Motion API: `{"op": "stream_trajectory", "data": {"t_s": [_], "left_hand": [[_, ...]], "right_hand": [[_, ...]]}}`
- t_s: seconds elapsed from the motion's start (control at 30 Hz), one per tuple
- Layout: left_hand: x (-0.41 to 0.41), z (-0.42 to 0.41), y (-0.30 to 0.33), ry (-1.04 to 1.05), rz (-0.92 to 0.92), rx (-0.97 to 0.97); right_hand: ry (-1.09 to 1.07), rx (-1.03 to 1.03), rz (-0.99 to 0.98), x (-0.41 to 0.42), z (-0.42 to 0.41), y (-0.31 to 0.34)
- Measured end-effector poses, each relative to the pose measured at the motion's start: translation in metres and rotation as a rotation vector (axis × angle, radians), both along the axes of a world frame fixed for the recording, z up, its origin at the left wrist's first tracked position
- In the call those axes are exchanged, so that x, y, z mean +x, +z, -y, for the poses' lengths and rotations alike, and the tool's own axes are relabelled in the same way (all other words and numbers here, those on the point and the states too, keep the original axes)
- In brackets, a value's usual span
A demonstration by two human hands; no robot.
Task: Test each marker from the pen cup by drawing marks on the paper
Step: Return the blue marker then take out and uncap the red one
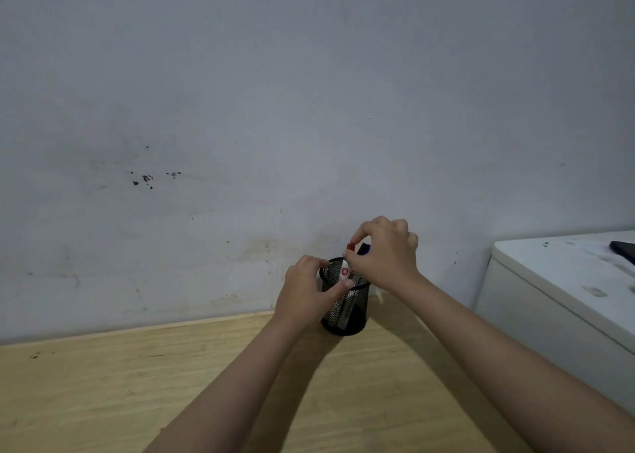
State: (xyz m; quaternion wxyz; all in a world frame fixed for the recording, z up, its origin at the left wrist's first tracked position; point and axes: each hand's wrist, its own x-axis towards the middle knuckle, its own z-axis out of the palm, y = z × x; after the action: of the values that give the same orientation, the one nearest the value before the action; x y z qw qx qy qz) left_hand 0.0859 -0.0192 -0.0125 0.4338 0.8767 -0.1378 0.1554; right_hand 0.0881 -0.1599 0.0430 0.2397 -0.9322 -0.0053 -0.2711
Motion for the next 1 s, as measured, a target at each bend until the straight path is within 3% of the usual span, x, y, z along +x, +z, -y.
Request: {"op": "stream_trajectory", "data": {"t_s": [0.17,0.33,0.5,0.67,0.87,1.0], "left_hand": [[-0.009,0.004,0.013,-0.002,0.019,0.051],[-0.04,0.005,0.05,-0.043,0.155,-0.207],[-0.083,-0.007,0.087,-0.073,0.304,-0.301],[-0.132,-0.03,0.095,-0.021,0.241,-0.47],[-0.192,-0.048,0.086,-0.049,-0.012,-0.871],[-0.226,-0.052,0.075,-0.107,-0.148,-0.891]], "right_hand": [[0.227,0.316,0.084,-0.015,-0.003,0.009],[0.437,0.577,0.18,-0.048,-0.008,0.032],[0.597,0.738,0.203,-0.099,-0.015,0.063],[0.483,0.962,0.292,-0.158,-0.018,0.059],[0.354,1.288,-0.111,-0.219,-0.056,0.013],[0.346,1.588,-0.253,-0.23,-0.078,0.014]]}}
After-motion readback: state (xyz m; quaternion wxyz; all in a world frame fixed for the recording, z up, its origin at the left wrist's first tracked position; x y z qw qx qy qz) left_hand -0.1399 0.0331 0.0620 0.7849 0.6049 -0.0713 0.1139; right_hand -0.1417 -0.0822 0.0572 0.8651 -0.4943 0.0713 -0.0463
